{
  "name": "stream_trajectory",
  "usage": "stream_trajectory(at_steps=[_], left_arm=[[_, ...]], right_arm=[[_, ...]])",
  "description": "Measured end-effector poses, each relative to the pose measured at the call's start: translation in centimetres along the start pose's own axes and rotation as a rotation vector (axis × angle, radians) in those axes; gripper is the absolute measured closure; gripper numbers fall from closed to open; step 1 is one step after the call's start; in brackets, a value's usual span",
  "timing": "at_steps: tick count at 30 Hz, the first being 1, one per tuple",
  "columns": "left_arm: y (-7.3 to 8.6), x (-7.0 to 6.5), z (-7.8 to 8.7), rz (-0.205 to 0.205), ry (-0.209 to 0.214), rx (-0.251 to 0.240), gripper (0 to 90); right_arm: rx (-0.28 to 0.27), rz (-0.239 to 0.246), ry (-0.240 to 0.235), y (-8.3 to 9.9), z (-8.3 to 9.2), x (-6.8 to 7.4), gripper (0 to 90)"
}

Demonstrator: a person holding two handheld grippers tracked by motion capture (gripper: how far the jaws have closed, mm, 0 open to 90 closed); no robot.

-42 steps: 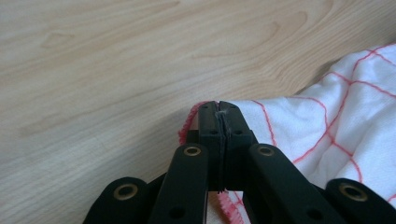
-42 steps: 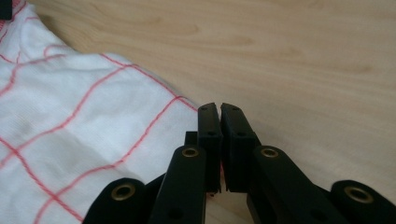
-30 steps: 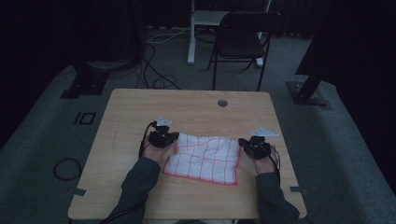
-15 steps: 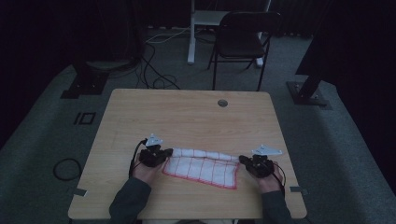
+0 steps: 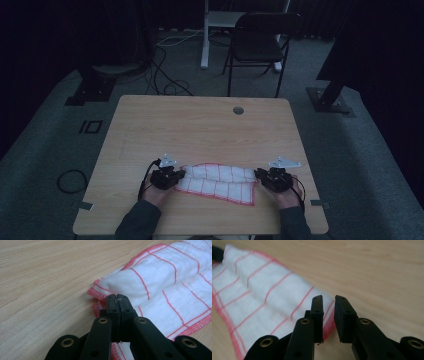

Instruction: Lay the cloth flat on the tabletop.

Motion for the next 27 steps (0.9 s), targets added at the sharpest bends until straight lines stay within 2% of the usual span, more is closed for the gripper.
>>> stream_trajectory(at_steps=[4,8,10,11,13,15,17,21,27], left_arm=[[0.0,0.0,0.0,0.003,0.0,-0.002,89.2],[0.0,0.0,0.1,0.012,0.003,-0.004,88.8],[0.1,0.1,0.1,0.014,0.005,-0.008,88.7],[0.1,0.1,0.1,0.015,0.005,-0.008,88.5],[0.1,0.2,0.2,0.015,0.002,-0.008,87.4],[0.2,0.4,0.3,0.025,-0.002,-0.012,84.4],[0.3,0.8,0.5,0.03,-0.006,-0.013,82.1],[0.3,1.8,1.0,0.058,-0.026,-0.02,79.6],[-0.7,2.8,1.4,0.127,-0.022,-0.052,69.9]], right_arm=[[0.009,-0.032,0.021,-0.8,-1.2,-0.9,68.6],[0.042,-0.06,0.006,-0.7,-2.6,-1.5,59.5],[0.071,-0.087,-0.017,-0.4,-3.3,-1.7,56.5],[0.083,-0.099,-0.027,-0.3,-3.5,-1.8,57.1],[0.088,-0.109,-0.056,-0.2,-3.7,-1.8,66.6],[0.087,-0.086,-0.045,-0.3,-3.5,-1.7,76.0],[0.079,-0.073,-0.043,-0.4,-3.2,-1.5,81.1],[0.049,-0.049,-0.032,-0.7,-2.7,-1.3,82.8],[0.034,-0.026,-0.014,-1.1,-2.5,-1.1,83.8]])
Point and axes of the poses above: each handheld gripper's, and its own axes: z roughly backward along the jaws, y roughly out of its underside, x roughly to its left, the point moved 4 cm from there along -z, roughly forward along the jaws, and after that the axes turned 14 degrees about -y, right-handed, at the moved point
